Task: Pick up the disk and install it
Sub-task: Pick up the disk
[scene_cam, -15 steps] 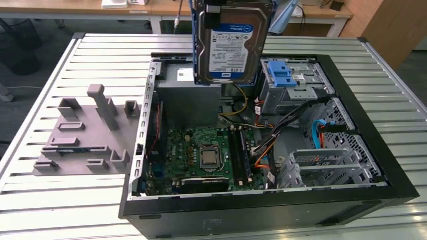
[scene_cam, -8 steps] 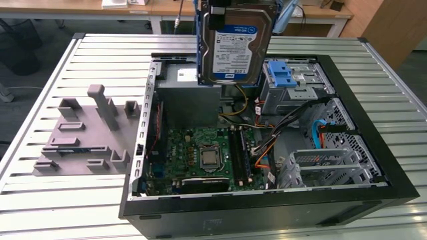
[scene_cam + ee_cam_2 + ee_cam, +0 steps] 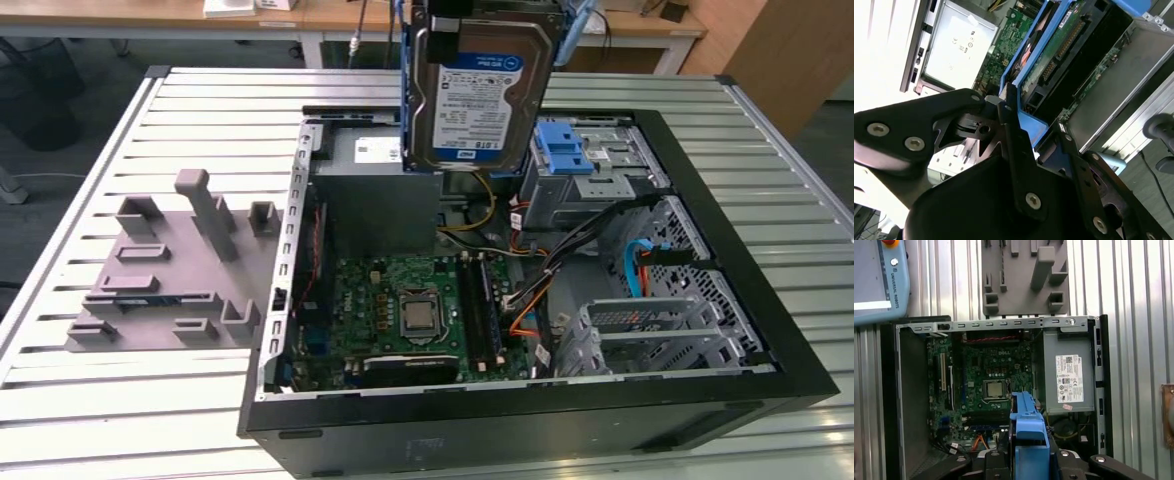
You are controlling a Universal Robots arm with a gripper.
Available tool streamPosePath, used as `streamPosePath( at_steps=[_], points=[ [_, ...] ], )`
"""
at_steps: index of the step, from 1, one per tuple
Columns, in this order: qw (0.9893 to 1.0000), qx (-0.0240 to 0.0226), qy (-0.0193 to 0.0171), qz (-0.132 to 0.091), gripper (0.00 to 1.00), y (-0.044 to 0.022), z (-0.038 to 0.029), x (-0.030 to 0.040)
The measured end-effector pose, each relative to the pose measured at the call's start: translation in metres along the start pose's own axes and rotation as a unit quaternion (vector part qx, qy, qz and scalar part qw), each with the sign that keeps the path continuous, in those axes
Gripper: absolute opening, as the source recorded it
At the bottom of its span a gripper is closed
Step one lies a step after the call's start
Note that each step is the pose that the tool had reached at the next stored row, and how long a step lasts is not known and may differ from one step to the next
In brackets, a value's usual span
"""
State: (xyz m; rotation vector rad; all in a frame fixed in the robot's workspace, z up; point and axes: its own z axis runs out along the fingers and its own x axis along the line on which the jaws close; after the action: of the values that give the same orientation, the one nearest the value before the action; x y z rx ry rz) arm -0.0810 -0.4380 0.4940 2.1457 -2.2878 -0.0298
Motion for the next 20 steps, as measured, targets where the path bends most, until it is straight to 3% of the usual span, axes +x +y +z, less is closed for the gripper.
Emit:
streamPosePath(
  at_steps=[20],
  points=[
    [1.0000, 0.0000, 0.0000, 0.000, 0.36, -0.0162, 0.0010, -0.0010]
  ],
)
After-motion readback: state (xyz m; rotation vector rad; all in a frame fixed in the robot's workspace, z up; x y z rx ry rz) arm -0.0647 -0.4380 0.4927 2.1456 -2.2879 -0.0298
